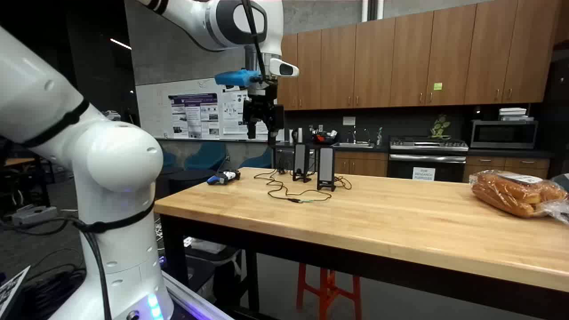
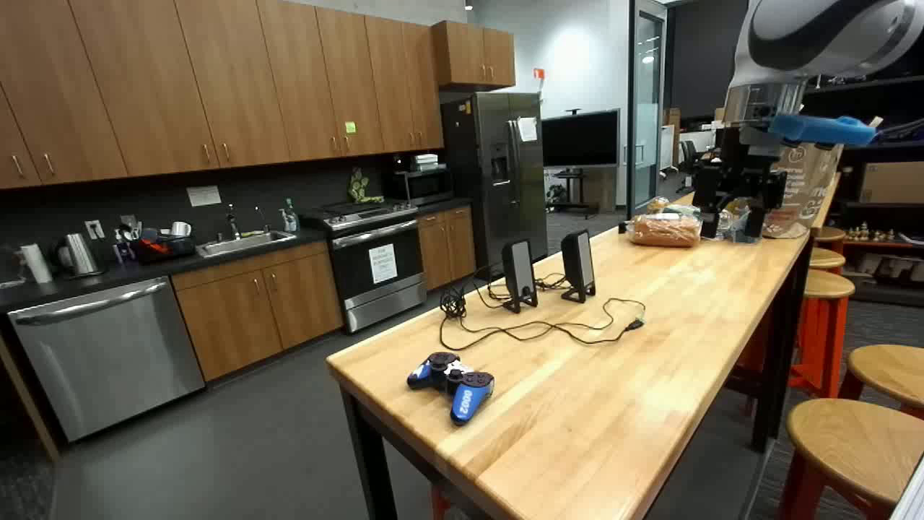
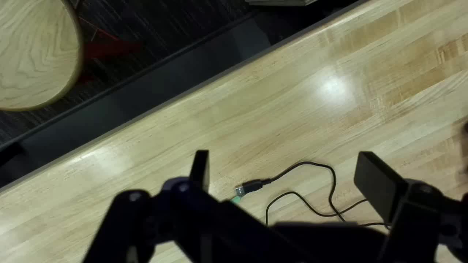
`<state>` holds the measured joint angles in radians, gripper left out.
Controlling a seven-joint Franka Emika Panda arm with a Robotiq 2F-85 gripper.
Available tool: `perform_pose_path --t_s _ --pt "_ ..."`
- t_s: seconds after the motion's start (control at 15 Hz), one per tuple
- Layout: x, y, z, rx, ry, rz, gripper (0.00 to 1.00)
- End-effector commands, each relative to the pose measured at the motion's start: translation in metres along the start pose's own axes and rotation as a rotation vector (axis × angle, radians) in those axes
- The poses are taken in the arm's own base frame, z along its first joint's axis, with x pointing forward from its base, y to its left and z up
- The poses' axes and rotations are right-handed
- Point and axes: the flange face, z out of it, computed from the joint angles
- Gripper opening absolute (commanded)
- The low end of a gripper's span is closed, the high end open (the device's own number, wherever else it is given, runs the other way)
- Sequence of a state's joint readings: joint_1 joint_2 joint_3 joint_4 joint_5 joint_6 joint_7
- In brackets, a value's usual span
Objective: Press a button on the gamepad
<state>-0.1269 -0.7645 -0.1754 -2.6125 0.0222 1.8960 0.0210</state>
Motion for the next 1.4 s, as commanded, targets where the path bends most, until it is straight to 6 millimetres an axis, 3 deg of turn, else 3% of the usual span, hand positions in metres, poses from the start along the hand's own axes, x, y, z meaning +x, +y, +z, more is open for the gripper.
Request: perform_pose_path --t_s 0.0,0.4,0.67,1.0,1.33 --pt "0.0 0.0 -0.001 0.0 -0.001 0.0 1.0" --pt "0.001 -0.001 -0.001 -0.002 0.001 -0.001 1.0" --pt "0.008 -0.022 0.002 -0.032 0.006 -0.049 1.0" --pt "0.016 -0.081 0.012 -0.09 0.016 -0.19 1.0" --pt "0.028 -0.15 0.036 -0.116 0.005 -0.356 1.0"
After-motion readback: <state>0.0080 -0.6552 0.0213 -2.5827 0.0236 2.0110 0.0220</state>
